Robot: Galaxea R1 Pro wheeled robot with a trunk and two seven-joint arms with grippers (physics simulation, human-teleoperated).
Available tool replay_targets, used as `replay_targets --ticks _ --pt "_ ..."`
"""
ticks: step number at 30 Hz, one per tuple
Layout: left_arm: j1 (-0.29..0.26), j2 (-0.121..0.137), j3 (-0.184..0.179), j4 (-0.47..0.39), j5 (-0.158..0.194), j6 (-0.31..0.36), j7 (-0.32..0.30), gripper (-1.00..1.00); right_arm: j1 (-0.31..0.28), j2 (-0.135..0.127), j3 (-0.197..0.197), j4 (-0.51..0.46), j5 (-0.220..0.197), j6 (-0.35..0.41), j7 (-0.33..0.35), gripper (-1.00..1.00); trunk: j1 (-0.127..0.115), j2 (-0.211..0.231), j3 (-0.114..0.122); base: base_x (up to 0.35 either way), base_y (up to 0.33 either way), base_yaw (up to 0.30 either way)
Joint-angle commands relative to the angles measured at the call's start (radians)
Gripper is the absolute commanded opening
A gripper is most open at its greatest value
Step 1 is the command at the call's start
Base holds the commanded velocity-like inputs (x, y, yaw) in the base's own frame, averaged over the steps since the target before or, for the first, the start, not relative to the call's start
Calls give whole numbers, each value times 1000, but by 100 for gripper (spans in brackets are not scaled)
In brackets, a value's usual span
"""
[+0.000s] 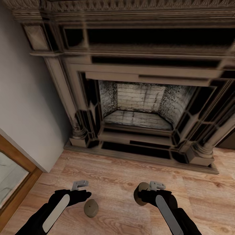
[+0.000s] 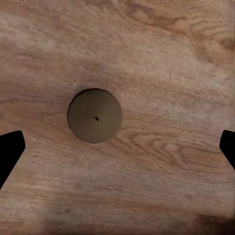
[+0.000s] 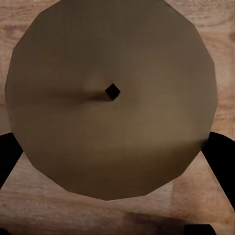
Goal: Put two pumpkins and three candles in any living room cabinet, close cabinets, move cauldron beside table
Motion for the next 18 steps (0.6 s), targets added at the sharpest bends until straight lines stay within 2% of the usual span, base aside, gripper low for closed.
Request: replay_targets --ticks 1,4,7,9,15,18 --pt "-1 1 -4 -1 11 -5 10 100 -1 -1 2 -1 -10 1 -10 -100 0 0 -1 0 -14 0" --pt "-1 1 -5 -1 11 -29 10 100 -1 -1 3 -14 -11 2 -10 -100 0 0 -1 0 -6 0" --pt "-1 1 -6 -1 10 -38 10 100 0 -2 3 -77 -12 21 -10 -100 0 0 -1 0 -1 0" --pt "-1 1 -6 -1 10 -42 10 100 0 -2 3 -124 -11 49 -10 -100 8 -14 -7 0 0 0" --pt "-1 1 -6 -1 10 -45 10 100 0 -1 6 -155 -12 67 -9 -100 31 -56 -26 0 0 0" --pt "-1 1 -6 0 10 -64 10 100 -1 -1 34 -175 -15 70 -9 -100 42 -77 -35 0 0 0"
